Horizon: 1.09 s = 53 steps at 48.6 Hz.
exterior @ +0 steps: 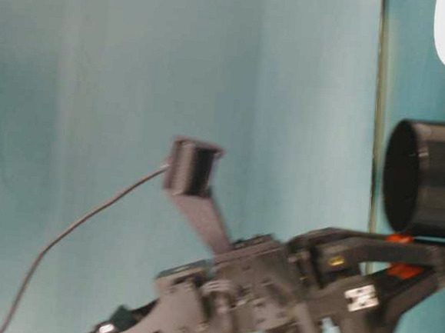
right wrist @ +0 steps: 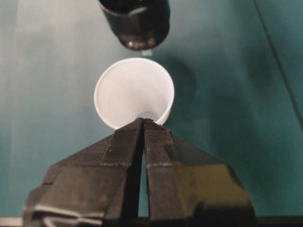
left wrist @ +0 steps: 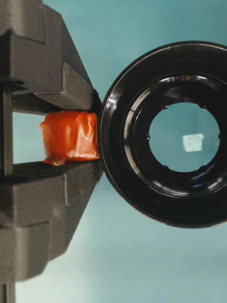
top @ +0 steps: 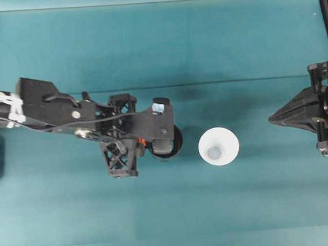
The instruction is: Put the paper cup into the moved red handle cup holder.
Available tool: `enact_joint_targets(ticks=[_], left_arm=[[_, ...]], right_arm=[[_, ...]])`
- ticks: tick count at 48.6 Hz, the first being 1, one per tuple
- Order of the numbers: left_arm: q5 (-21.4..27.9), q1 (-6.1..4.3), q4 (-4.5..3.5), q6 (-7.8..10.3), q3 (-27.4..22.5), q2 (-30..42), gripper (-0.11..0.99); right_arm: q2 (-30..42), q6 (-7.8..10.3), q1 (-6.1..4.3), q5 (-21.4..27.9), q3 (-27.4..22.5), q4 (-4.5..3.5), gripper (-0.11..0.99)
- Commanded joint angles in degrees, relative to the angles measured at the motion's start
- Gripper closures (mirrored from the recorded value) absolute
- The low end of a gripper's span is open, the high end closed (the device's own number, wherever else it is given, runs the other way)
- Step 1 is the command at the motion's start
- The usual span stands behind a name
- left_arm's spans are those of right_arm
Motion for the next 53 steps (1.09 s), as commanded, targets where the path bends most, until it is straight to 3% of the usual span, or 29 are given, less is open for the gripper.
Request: enact_joint_targets(ticks=[1, 37, 53], left_arm=[[-1.1, 0.09, 0.18, 0.00, -0.7, 0.5, 0.59], [-4.9, 0.35, 0.09, 0.26, 0.2, 3.3, 0.59], [-5.9, 1.23, 0.18, 0.09, 1.1, 3.3, 0.59]], right_arm=[[0.4, 0.53, -0.09, -0.4, -1.1, 0.09, 0.96], [0.4, 0.62, -0.09, -0.2, -1.1, 0.00, 0.96], [0.4, 0.62, -0.09, 0.0, -1.1, 0.09, 0.96]])
